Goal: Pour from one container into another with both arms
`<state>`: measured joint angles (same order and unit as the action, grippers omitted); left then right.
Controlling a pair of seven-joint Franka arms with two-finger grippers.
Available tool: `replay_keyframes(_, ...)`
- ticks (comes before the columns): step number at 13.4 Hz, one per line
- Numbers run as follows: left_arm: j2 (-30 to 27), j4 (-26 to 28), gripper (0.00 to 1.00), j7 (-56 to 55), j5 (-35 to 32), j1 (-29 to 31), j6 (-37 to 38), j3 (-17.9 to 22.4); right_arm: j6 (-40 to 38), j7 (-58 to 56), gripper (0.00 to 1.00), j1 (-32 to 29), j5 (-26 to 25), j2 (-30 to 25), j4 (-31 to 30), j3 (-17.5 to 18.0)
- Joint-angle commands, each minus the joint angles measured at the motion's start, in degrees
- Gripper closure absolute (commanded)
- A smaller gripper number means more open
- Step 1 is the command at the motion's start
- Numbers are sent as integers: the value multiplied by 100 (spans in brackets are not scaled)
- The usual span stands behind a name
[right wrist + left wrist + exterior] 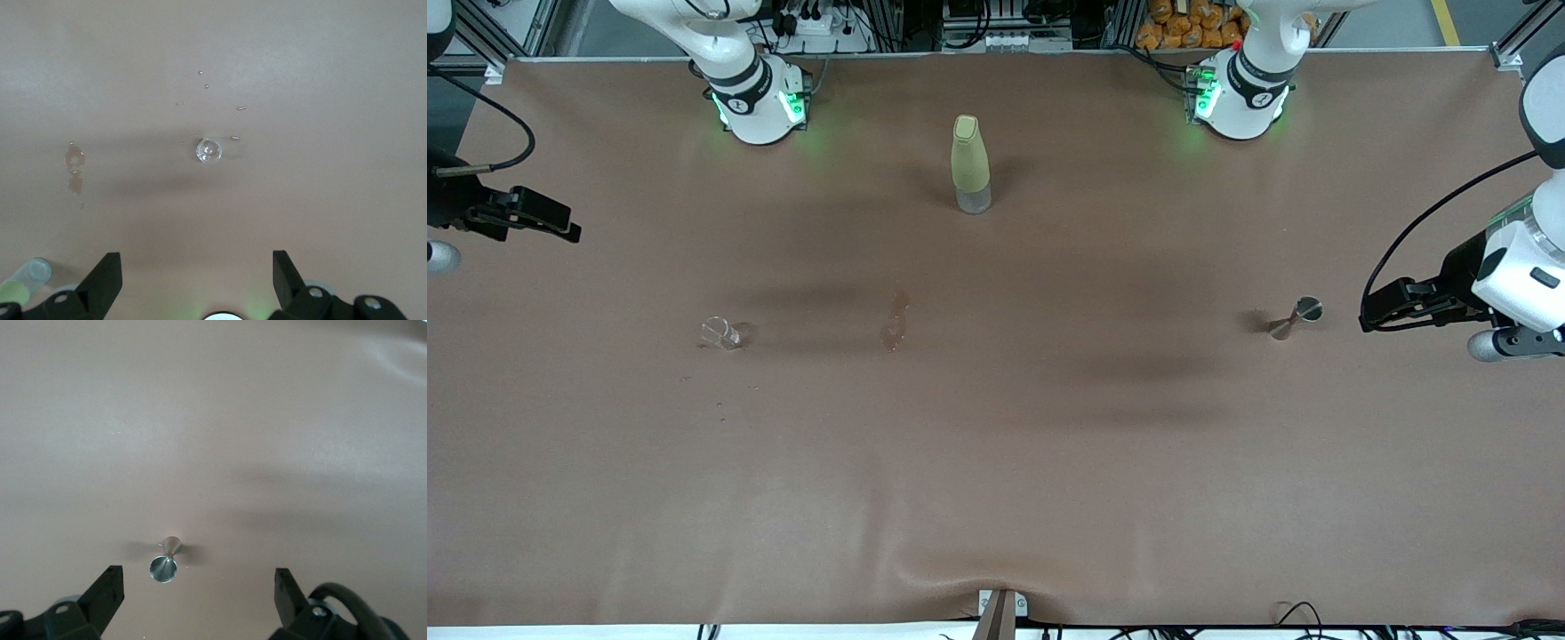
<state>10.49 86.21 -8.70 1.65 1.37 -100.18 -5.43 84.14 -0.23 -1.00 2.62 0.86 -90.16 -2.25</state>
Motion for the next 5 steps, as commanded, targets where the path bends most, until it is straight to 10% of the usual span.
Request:
replay_keyframes(1,-82,28,0,52,-174,-13,-37,15,-126,102,0,-103,142,2,130,84)
replay_keyframes(5,-108,1,0,114,-174,-5,16,6,-117,93,0,-67,143,2,130,49)
